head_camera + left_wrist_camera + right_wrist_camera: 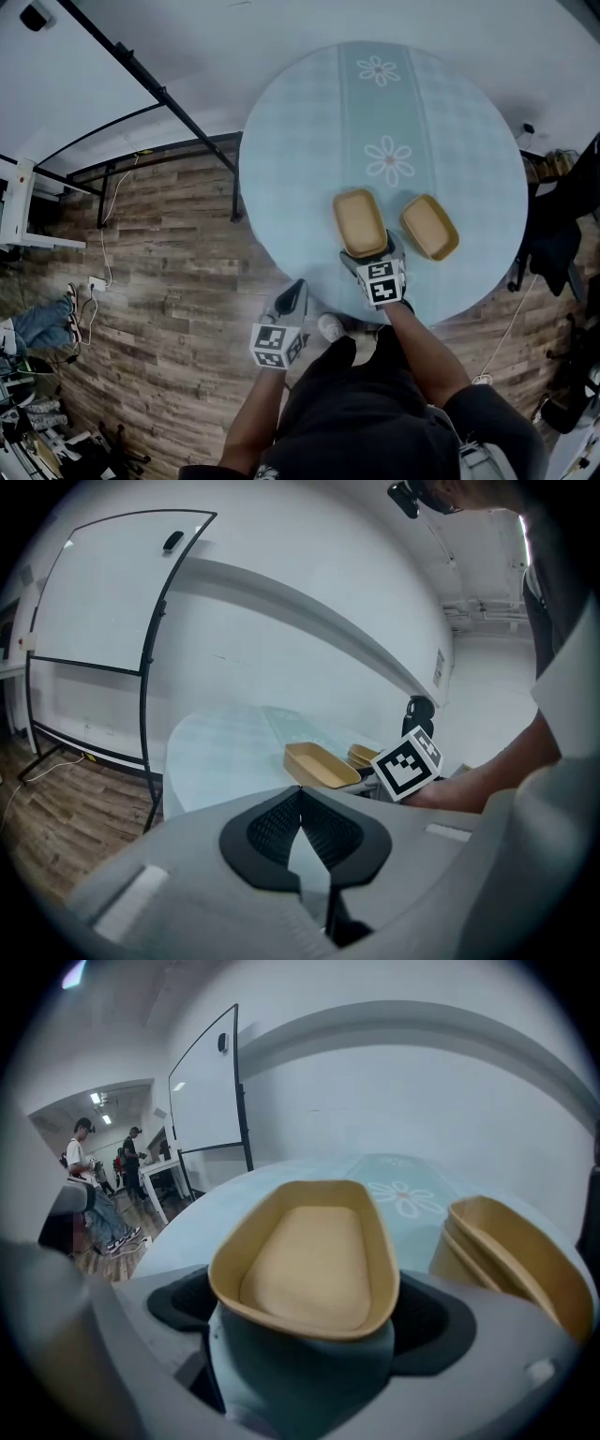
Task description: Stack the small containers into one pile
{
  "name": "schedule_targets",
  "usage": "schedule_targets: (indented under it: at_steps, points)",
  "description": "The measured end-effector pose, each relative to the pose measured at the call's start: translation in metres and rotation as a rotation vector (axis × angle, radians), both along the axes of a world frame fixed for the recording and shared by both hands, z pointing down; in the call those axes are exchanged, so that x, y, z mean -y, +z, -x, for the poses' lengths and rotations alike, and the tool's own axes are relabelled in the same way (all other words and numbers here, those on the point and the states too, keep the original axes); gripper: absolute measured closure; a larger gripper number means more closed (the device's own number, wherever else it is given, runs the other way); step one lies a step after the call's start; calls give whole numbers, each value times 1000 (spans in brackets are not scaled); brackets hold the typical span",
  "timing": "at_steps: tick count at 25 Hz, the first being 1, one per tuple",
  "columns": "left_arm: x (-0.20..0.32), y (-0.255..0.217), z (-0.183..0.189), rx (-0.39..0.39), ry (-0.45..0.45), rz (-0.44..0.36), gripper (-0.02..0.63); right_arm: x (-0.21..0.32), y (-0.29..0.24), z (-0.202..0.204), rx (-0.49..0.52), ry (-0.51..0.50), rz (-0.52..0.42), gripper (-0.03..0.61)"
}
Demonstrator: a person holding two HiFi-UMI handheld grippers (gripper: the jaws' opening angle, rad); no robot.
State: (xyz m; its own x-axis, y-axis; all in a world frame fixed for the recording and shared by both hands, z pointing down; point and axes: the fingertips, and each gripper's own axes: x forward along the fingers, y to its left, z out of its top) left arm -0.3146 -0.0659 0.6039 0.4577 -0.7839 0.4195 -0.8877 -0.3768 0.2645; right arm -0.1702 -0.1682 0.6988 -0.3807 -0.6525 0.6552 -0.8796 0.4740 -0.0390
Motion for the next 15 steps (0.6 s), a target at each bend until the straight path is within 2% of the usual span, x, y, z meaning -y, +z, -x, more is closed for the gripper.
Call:
schedule_targets:
  at_steps: [2, 3, 11, 15]
  points:
    - [0, 1, 0, -1, 0, 3, 609, -1, -2, -2, -7, 4, -11, 27]
    - [0, 1, 0, -1, -1, 4, 609, -1, -2, -3, -8, 9, -19, 83]
    - [2, -1, -8, 14, 0, 1, 609, 0, -7, -8, 14, 12, -58, 104]
    - [0, -4, -15, 21, -13, 1, 609, -1, -26, -4, 33, -18, -92, 114]
